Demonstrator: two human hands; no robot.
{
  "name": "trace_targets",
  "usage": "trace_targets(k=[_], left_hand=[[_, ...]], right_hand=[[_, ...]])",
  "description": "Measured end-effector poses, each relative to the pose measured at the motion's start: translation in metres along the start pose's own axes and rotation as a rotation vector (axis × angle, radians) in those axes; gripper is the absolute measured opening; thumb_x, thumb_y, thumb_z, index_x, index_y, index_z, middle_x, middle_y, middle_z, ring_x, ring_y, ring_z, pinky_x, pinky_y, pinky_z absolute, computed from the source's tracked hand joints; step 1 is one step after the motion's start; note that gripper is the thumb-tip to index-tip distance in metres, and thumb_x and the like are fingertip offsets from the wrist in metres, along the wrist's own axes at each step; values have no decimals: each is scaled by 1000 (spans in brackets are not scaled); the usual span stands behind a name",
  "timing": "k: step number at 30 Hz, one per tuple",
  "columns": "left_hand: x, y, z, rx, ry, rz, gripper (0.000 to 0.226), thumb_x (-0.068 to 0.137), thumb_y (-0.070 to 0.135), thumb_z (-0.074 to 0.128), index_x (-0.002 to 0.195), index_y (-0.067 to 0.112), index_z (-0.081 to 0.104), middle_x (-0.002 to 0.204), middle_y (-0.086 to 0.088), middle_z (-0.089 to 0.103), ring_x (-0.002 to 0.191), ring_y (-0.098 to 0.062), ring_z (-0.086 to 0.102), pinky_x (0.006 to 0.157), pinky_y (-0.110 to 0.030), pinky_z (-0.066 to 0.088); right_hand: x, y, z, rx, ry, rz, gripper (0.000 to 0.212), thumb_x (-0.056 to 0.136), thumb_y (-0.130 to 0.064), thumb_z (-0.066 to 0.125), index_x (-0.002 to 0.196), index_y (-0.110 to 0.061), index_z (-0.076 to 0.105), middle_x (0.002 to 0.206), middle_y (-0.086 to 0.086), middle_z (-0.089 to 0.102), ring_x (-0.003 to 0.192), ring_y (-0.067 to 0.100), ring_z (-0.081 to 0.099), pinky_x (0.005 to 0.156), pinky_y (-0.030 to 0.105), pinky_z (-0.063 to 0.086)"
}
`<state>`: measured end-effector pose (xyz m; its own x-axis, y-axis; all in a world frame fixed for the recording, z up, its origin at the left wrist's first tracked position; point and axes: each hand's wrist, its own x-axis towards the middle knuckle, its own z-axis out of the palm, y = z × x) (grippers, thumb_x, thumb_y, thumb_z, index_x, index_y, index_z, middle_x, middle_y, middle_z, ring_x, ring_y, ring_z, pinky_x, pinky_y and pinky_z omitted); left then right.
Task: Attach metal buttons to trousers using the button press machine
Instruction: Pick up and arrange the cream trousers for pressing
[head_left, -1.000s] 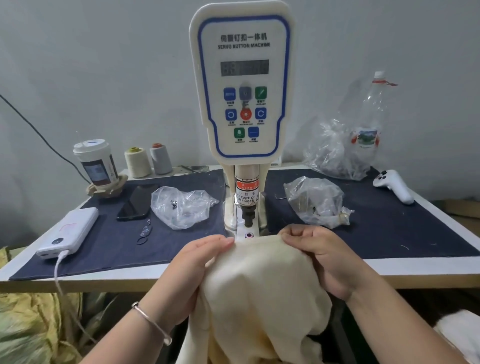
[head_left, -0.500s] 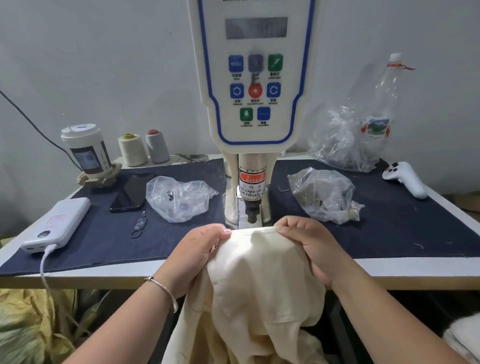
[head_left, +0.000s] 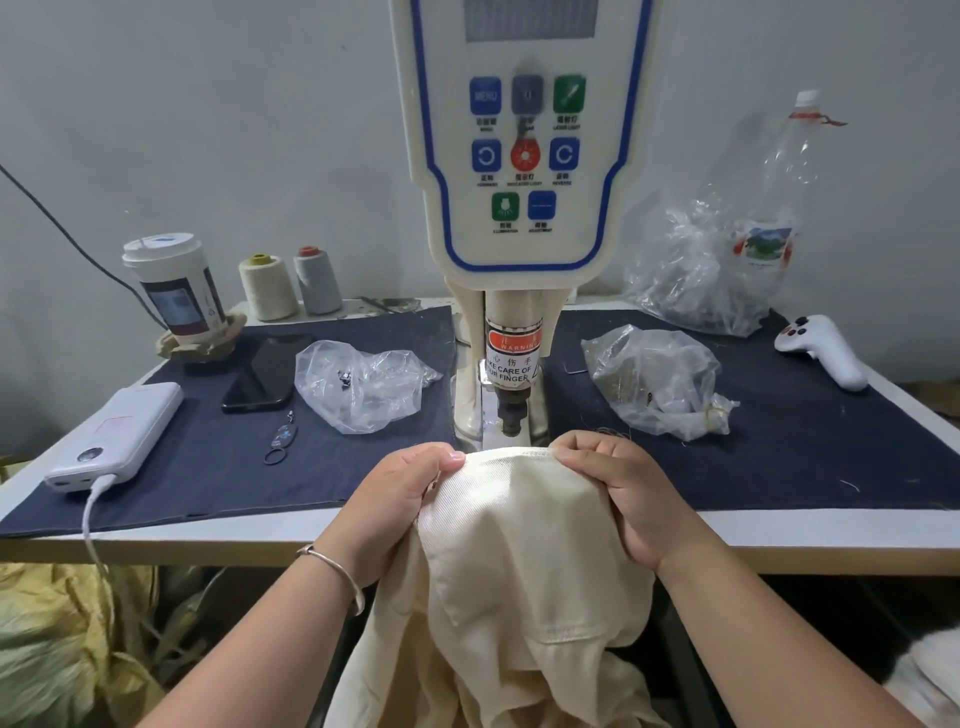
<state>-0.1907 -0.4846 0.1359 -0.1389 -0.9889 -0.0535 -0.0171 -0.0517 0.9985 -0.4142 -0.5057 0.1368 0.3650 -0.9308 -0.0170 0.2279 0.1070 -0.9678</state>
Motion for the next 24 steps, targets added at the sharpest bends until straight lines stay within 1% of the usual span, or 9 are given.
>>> trace_targets(k=[4, 9, 13, 15, 22, 24], left_hand=[[1, 1, 2, 11, 12, -4, 29, 77, 30, 58, 63, 20, 35, 61, 4, 33, 54, -9, 30, 47, -18, 30], [1, 1, 3, 6, 46, -40, 25, 73, 30, 58, 64, 16, 40, 60, 3, 34, 54, -11, 31, 52, -27, 28], [0, 2, 2, 24, 47, -32, 22, 71, 28, 56, 56, 19, 42, 56, 6, 33, 50, -8, 30, 46, -20, 30], [0, 2, 2, 32, 46, -23, 22, 70, 26, 54, 53, 20, 40, 55, 6, 31, 50, -8, 27, 45, -21, 28], [-1, 2, 2, 18, 37, 0, 20, 68, 22, 53, 52, 19, 42, 53, 7, 31, 48, -8, 27, 43, -17, 29], [0, 1, 2, 16, 43, 0, 19, 68, 22, 54, 54, 17, 41, 53, 6, 30, 48, -8, 26, 43, -17, 28]], right_hand=[[0, -1, -1, 14, 8, 19, 11, 85, -13, 59, 78, -5, 63, 69, 8, 58, 60, 14, 53, 58, 23, 44], [-1, -2, 1, 4, 33, 23, 11, 88, -9, 57, 79, -4, 62, 70, 9, 57, 62, 16, 51, 60, 25, 42], [-2, -3, 3, -13, 44, 23, 15, 90, -6, 55, 76, -6, 62, 68, 7, 58, 61, 14, 52, 59, 23, 43], [-1, -4, 3, -17, 42, 27, 18, 90, -5, 55, 74, -7, 62, 66, 5, 58, 59, 13, 52, 58, 21, 43], [0, -5, 0, -13, 29, 45, 15, 89, -5, 57, 76, -6, 62, 67, 5, 59, 60, 12, 53, 60, 21, 45], [0, -5, 0, -3, 26, 52, 15, 90, -5, 57, 76, -6, 62, 67, 5, 59, 60, 12, 53, 60, 21, 45]])
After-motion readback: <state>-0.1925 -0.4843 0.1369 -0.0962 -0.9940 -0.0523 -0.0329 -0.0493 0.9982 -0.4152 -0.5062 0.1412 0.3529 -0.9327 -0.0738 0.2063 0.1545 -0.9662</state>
